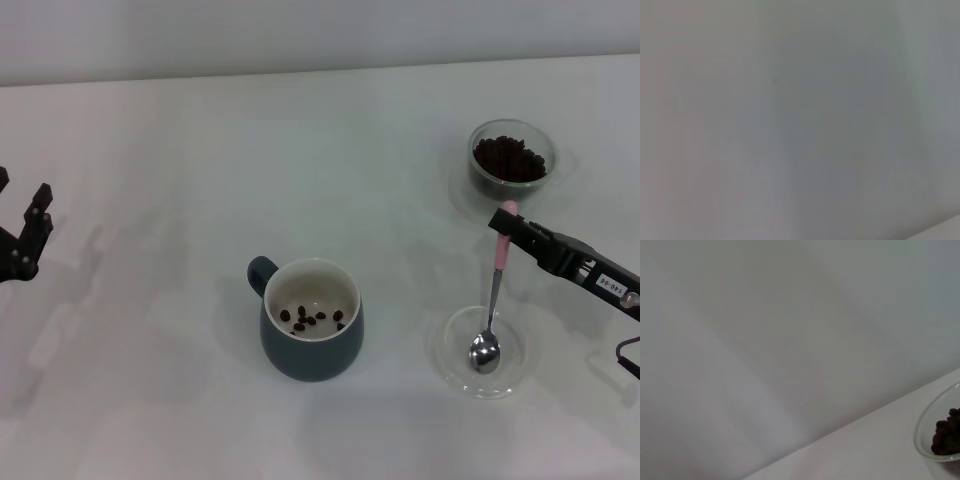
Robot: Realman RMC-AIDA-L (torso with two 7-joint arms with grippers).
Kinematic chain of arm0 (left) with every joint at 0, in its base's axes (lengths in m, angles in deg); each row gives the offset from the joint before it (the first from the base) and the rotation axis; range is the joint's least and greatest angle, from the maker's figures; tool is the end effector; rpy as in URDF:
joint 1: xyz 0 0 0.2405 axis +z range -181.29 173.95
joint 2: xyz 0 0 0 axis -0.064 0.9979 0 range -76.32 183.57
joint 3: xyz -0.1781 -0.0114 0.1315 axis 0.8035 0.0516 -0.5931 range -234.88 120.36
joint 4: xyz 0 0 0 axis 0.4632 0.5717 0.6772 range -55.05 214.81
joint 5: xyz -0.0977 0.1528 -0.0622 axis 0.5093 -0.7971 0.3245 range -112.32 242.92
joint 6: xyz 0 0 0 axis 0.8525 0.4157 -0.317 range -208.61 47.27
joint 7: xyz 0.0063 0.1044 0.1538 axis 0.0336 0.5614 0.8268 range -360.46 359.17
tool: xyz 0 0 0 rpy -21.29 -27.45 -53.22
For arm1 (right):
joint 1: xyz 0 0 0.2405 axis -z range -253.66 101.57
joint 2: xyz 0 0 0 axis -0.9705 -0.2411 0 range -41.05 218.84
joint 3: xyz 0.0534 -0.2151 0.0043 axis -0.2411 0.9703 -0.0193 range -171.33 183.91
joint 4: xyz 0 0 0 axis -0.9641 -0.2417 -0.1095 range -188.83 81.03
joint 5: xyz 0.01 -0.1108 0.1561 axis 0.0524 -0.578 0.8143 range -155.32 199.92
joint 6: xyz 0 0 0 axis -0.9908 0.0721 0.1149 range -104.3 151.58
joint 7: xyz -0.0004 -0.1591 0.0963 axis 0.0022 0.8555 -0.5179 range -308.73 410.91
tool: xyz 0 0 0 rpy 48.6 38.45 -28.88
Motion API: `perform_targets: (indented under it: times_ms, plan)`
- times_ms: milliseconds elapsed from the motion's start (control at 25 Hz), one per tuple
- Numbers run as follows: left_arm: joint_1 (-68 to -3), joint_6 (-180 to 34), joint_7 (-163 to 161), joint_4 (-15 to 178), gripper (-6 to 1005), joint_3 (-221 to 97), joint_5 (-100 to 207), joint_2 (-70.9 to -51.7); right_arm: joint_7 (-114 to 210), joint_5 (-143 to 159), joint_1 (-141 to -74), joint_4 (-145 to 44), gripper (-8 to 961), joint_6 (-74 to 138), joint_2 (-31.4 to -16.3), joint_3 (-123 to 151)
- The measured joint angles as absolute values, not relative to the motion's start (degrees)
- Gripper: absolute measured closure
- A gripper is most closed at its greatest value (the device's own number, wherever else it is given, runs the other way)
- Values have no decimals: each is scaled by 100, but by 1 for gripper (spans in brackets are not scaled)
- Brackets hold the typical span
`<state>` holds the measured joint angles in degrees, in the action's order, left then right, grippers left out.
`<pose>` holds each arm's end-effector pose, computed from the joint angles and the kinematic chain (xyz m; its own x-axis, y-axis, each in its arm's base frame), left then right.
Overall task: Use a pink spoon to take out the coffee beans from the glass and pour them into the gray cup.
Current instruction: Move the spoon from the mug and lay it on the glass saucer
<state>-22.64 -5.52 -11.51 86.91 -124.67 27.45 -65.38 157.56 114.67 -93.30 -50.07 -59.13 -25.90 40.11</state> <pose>-0.2839 0.3086 -0.0056 0.8384 -0.0947 0.5367 0.4615 -0.4004 -0.7916 0.2950 0.2647 -0.0187 0.1396 -0.5002 -0.8546 -0.9261 -0.3714 0.0661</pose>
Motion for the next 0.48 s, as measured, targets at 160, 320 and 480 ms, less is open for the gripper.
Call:
perform_targets:
  times_ms: [160,320,480]
  plan:
    - [-2252,-551,-1083,8691,542,-12467,2743,-6538,15698,11467,-9320,-5010,781,-5896,-2588,4019]
    - [-2249,-548,-1052,8691,542,-12467,2742,-6538,15671,11468,-9319,-5018,781,-5899,-2588,4038]
    - [-2248,-541,-1051,8690,542,-12467,2742,-6538,15666,11467,-9317,-5066,780,-5906,-2588,4056]
